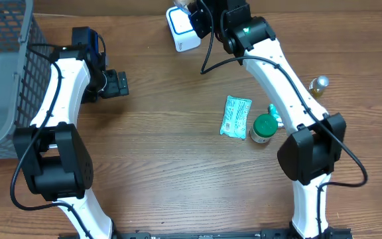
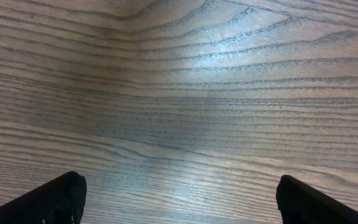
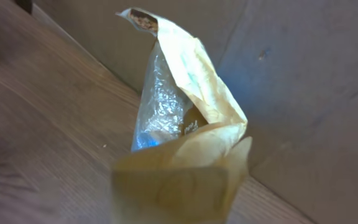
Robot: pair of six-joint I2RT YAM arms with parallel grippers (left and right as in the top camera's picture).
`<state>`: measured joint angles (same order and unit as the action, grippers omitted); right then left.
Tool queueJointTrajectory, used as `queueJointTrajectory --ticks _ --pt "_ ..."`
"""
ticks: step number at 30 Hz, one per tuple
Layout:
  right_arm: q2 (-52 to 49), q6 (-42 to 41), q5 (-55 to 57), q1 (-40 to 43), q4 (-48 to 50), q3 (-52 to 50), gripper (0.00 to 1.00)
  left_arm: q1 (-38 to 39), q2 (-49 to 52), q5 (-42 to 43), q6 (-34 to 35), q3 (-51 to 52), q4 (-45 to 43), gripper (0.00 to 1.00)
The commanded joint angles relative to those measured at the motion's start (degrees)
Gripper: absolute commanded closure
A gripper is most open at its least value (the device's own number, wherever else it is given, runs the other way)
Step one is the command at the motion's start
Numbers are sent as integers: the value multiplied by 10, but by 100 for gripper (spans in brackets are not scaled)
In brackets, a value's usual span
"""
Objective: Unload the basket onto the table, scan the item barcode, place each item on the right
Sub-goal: 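Hold the packet's barcode side against the white scanner window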
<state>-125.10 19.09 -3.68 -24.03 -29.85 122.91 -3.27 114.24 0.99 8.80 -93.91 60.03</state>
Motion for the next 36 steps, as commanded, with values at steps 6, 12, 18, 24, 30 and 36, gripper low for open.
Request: queueJointTrajectory --ticks 6,12,18,24,30,36 --pt "-66 23 66 0 61 12 96 0 -19 -5 4 -11 -1 0" --pt "-71 22 66 0 76 12 96 0 -19 -5 4 -11 -1 0" --pt "-71 24 66 0 85 12 96 0 -19 -5 4 -11 -1 1" --pt "-75 24 67 0 92 12 96 0 -19 -5 4 -11 -1 0" --pt "-87 24 67 0 85 12 96 0 -19 -5 4 -11 -1 1" --pt "-90 24 66 0 66 12 96 0 -19 -5 4 -11 -1 1"
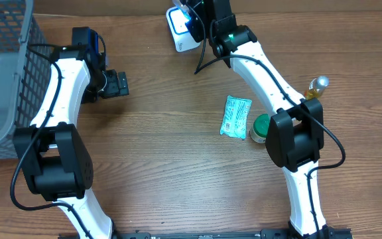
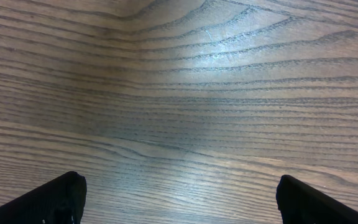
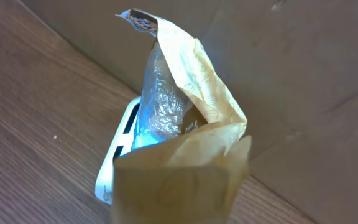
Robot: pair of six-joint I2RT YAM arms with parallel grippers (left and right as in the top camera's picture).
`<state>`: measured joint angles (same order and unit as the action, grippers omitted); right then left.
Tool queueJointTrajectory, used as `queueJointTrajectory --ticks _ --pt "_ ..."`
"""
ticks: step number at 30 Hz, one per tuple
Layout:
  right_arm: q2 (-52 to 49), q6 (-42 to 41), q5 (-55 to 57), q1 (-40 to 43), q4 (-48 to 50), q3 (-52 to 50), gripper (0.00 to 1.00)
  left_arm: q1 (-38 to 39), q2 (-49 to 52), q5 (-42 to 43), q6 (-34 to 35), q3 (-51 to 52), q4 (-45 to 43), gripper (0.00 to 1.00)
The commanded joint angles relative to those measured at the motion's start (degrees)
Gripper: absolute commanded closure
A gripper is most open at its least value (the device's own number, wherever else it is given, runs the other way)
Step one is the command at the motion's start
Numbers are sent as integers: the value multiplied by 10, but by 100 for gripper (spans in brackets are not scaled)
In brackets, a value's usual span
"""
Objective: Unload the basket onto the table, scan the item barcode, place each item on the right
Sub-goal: 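Hold the packet's barcode side against the white scanner window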
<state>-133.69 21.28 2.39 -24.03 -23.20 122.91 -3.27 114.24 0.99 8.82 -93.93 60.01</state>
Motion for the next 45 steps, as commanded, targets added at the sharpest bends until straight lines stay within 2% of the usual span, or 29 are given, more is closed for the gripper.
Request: queueJointTrajectory --ticks 1,23,45 --pt "-4 2 5 -1 -5 12 96 0 -19 -5 4 -10 -1 0" --pt "-10 0 -28 -23 -81 12 96 0 -19 -5 4 -10 -1 0" --pt "-47 0 -46 -23 -85 12 96 0 -19 -5 4 -10 -1 0"
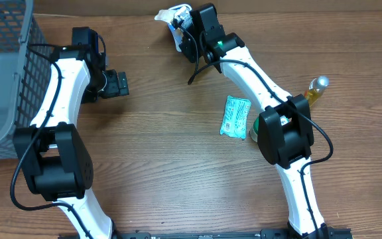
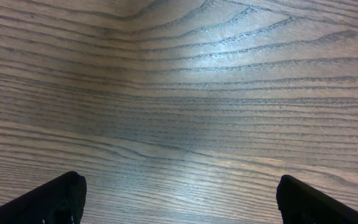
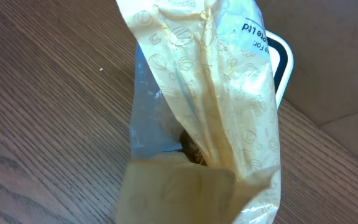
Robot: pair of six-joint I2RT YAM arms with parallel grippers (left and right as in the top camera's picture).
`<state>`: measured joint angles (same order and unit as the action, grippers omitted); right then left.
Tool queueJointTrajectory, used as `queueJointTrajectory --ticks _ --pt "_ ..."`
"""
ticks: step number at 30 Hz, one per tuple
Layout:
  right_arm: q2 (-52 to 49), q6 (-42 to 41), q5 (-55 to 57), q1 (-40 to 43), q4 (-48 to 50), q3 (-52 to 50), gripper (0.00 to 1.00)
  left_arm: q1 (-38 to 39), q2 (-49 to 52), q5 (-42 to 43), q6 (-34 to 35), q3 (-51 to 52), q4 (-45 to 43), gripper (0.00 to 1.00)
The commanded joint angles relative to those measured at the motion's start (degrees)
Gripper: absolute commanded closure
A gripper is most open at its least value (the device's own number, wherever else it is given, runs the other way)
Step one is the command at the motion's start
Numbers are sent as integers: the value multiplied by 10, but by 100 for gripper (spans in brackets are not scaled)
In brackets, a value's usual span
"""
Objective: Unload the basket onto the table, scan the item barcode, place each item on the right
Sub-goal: 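Hold the packet's barcode side against the white scanner window, then carry the packet back down and release it mid-table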
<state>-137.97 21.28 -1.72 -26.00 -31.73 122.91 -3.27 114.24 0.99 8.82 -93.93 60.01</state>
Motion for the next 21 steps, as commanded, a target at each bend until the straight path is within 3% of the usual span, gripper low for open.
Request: queueJointTrajectory --ticks 1,14,21 --pt "-4 0 -5 -3 1 12 96 0 -19 -5 4 -10 -1 0" --pt "57 -9 21 -3 12 14 96 0 -19 -5 4 -10 -1 1" --pt "146 -98 5 1 -59 14 96 1 -19 -5 4 -10 -1 1"
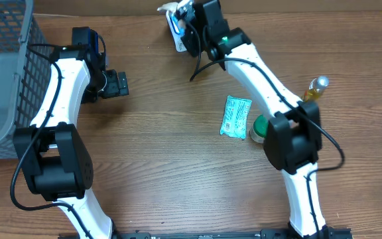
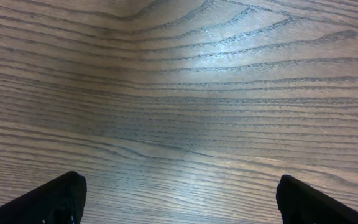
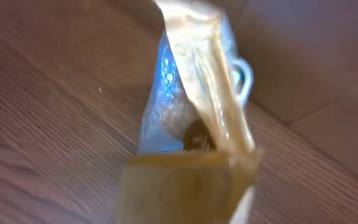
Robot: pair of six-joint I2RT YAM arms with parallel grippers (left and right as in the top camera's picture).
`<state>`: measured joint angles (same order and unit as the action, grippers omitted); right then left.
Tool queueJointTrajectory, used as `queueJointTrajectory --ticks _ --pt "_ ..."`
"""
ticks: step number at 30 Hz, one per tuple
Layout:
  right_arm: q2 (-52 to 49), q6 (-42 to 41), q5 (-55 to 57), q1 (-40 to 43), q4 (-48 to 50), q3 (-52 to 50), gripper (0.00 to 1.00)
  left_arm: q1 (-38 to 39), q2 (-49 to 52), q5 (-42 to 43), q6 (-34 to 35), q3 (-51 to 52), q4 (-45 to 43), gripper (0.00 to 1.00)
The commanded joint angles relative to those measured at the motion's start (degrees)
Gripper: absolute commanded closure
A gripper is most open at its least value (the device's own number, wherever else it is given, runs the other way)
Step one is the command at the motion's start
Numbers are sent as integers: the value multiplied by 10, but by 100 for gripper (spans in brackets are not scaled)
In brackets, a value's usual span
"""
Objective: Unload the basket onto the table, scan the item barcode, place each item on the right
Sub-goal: 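Carry the packet back down and release it mid-table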
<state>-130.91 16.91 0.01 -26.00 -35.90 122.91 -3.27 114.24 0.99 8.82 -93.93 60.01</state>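
Observation:
At the table's back edge my right gripper (image 1: 192, 26) is shut on a yellow and clear snack bag (image 1: 170, 8). The bag hangs over the white barcode scanner (image 1: 176, 34), which is mostly covered. In the right wrist view the bag (image 3: 194, 93) is blurred and fills the middle, hiding my right gripper's (image 3: 185, 190) fingers. A white edge of the scanner (image 3: 247, 74) shows behind the bag. My left gripper (image 1: 118, 84) stands open over bare wood at the left, and its dark fingertips (image 2: 51, 199) frame only wood grain.
A wire basket (image 1: 5, 66) fills the left edge. A teal packet (image 1: 235, 116), a green-lidded jar (image 1: 264, 128) and a small bottle with yellow liquid (image 1: 318, 86) lie at the right. A cardboard wall (image 3: 328, 56) runs behind the scanner.
My right gripper has shifted a little towards the back wall with the bag, and the right arm's elbow has swung right. The bag is now tilted and blurred. The left arm has not moved.
My right gripper first held the bag just right of the scanner by the back wall. It then had the bag over the scanner's top. Later the bag hung across the scanner with its printed side showing, and now it stays there, tilted. My left gripper stayed open throughout.

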Motion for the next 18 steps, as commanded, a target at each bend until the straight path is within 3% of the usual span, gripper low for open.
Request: queueJointTrajectory --ticks 1,7,10,18 --pt "85 -70 -38 3 -39 14 96 0 -19 -5 4 -10 -1 0" --pt "91 -114 -210 3 -241 7 93 0 -19 -5 4 -10 -1 0" --pt "85 -113 -240 2 -321 -3 91 1 -19 -5 4 -10 -1 0" --pt "84 -114 -247 1 -369 -100 89 1 -19 -5 4 -10 -1 0"
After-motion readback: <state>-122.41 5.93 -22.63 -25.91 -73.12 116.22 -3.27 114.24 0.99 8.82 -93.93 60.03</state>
